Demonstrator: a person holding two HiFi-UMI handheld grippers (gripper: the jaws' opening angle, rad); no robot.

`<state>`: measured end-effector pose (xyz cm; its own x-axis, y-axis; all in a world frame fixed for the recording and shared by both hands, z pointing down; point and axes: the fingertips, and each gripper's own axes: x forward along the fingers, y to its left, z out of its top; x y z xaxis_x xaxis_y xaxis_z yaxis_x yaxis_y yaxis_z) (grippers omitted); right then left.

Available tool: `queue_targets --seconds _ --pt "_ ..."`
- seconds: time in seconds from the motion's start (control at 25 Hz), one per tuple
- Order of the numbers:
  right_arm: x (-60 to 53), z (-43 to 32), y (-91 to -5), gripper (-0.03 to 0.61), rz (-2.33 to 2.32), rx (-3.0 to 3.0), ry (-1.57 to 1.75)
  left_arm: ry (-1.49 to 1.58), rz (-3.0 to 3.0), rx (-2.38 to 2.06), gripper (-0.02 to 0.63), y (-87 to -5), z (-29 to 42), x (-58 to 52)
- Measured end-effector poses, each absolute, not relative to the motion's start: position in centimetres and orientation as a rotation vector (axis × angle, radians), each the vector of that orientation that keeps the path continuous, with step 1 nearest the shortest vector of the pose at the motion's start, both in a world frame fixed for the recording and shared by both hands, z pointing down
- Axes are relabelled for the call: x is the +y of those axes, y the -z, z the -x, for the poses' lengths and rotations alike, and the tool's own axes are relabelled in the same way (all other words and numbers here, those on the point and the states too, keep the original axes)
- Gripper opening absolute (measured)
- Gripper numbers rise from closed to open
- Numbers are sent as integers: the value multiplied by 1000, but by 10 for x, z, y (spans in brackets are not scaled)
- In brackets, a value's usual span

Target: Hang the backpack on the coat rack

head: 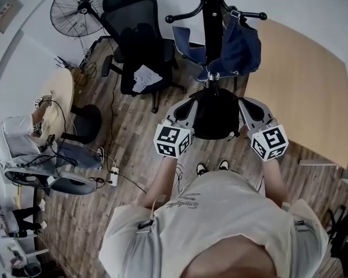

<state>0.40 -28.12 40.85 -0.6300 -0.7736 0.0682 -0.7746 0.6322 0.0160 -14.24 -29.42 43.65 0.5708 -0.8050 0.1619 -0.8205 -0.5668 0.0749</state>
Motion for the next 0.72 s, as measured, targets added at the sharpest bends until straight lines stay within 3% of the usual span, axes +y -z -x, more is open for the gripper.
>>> queue_targets --seconds 0.72 --pt "-284 -2 -400 -6 -1312 -2771 60 -60 -2694 -1393 28 -412 143 -302"
